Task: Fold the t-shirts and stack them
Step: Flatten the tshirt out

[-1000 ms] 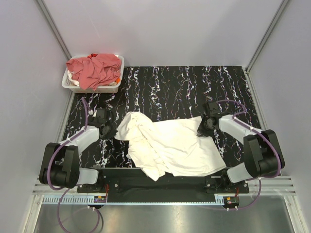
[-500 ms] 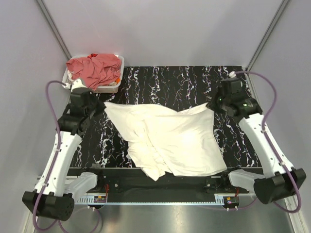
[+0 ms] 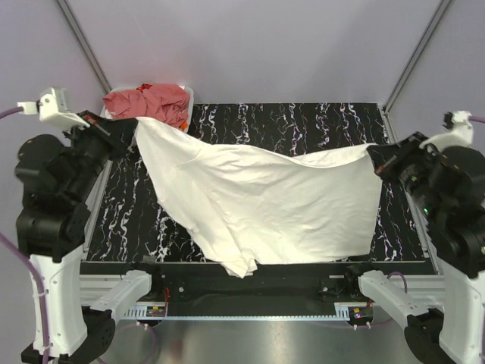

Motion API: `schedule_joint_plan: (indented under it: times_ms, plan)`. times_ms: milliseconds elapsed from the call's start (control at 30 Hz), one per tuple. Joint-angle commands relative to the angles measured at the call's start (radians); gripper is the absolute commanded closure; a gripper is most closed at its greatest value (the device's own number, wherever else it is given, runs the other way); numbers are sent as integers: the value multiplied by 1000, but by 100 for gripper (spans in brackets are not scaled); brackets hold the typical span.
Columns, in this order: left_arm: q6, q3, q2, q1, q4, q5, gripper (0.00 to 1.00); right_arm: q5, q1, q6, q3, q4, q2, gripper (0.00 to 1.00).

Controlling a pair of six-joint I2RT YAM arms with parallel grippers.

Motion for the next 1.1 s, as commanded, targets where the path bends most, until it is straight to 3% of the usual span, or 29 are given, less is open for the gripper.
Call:
schedule_joint_plan:
  times_ms: [0, 233, 400, 533, 767, 900, 1000, 1067]
  plan:
    - [71, 146, -22, 2, 31, 168, 100, -13, -5, -43, 80, -22, -92, 100]
    - [92, 419, 4, 4, 63, 338, 100, -28, -3, -81, 190, -28, -247, 100]
    - [77, 608, 80, 4, 126, 366, 100, 250, -5, -90, 350, -134, -229, 100]
    - [28, 711, 172, 2, 146, 372, 100, 353, -3, -105, 429, -188, -128, 100]
    - [-47, 708, 407, 4, 207, 345, 100, 626, 58, -124, 448, -188, 169, 100]
    - [-29, 595, 525, 2, 219, 302, 100, 713, 53, -122, 398, -154, 325, 100]
    - [-4, 515, 655, 4, 225, 305, 100, 696, -17, -116, 287, -98, 435, 100]
    - [13, 484, 774, 4, 225, 317, 100, 590, -77, -86, 174, -36, 504, 99]
